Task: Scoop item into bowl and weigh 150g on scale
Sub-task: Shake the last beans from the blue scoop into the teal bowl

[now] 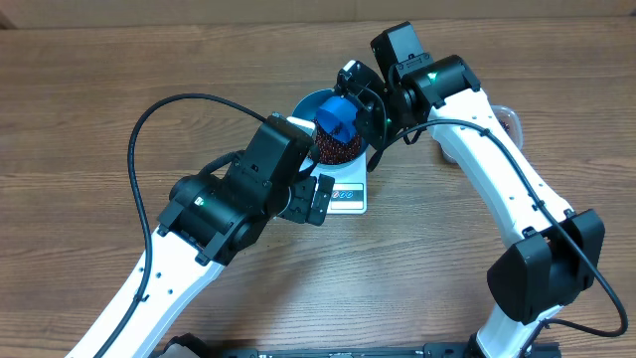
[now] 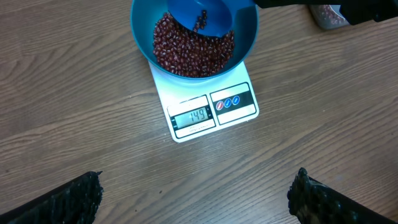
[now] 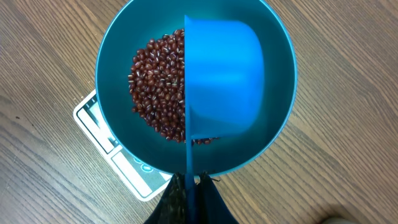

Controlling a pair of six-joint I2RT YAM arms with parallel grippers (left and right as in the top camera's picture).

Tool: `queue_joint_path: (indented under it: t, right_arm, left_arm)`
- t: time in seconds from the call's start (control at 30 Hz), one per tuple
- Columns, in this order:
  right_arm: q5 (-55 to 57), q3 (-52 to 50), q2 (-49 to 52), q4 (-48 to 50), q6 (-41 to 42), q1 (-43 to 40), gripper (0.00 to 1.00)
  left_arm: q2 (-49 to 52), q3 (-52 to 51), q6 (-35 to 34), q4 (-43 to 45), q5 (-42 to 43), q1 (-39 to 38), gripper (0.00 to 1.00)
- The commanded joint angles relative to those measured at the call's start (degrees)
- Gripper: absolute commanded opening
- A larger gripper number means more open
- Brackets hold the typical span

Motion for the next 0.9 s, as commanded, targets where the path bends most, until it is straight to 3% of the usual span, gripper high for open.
queue_joint_path:
  t: [0.0,0.87]
  right_arm:
    - [-0.42,1.62,-0.87,0.33,0.39,0.17,0.04]
    - [0.37,1.62,-0.87,-0.11,-0.11,0.22,0.04]
  left_arm:
    - [0.11,0.50,0.48,0.17,-0.48,0.24,1.00]
    - [0.11,0.50,0.48,0.17,-0.48,0.24,1.00]
